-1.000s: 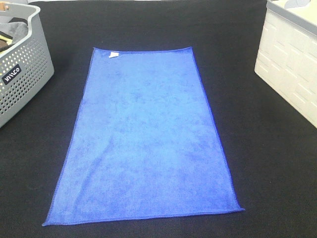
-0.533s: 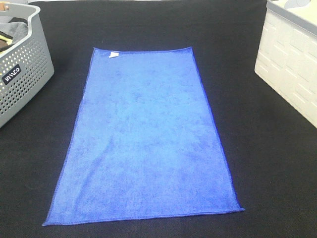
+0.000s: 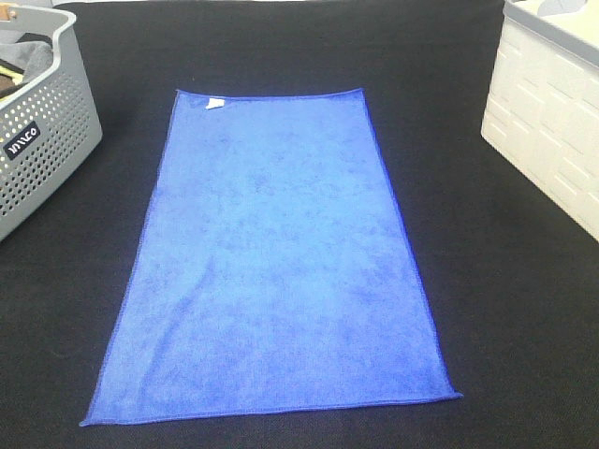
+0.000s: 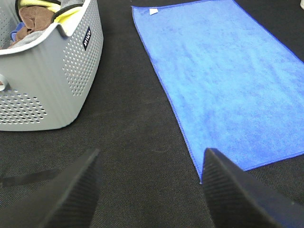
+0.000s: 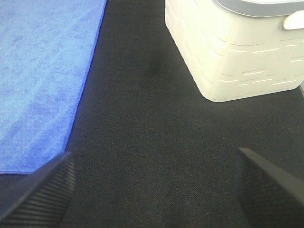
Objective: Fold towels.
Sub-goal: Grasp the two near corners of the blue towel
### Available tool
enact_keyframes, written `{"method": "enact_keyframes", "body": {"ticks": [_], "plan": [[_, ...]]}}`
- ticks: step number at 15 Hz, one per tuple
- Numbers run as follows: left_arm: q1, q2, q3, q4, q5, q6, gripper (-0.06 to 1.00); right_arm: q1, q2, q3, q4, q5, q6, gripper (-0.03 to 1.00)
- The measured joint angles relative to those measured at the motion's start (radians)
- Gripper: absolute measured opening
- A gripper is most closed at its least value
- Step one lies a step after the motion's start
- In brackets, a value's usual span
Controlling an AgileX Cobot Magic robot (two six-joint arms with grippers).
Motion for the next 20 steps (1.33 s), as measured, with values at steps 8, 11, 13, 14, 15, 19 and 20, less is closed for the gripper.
{"method": "enact_keyframes", "body": {"ticks": [8,11,13,14,15,19,20], "plan": [[0.000,0.000,0.000,0.000,0.000,0.000,0.60,0.000,0.000,0.000,0.000,0.000,0.000,0.85],[0.000,0.000,0.000,0.000,0.000,0.000,0.60,0.000,0.000,0.000,0.000,0.000,0.000,0.85],[0.000,0.000,0.000,0.000,0.000,0.000,0.60,0.000,0.000,0.000,0.000,0.000,0.000,0.85],[0.000,0.000,0.000,0.000,0.000,0.000,0.60,0.000,0.000,0.000,0.000,0.000,0.000,0.85],[0.000,0.000,0.000,0.000,0.000,0.000,0.60,0.000,0.000,0.000,0.000,0.000,0.000,0.85],[0.000,0.000,0.000,-0.001,0.000,0.000,0.60,0.000,0.000,0.000,0.000,0.000,0.000,0.85],[0.000,0.000,0.000,-0.001,0.000,0.000,0.60,0.000,0.000,0.000,0.000,0.000,0.000,0.85]]}}
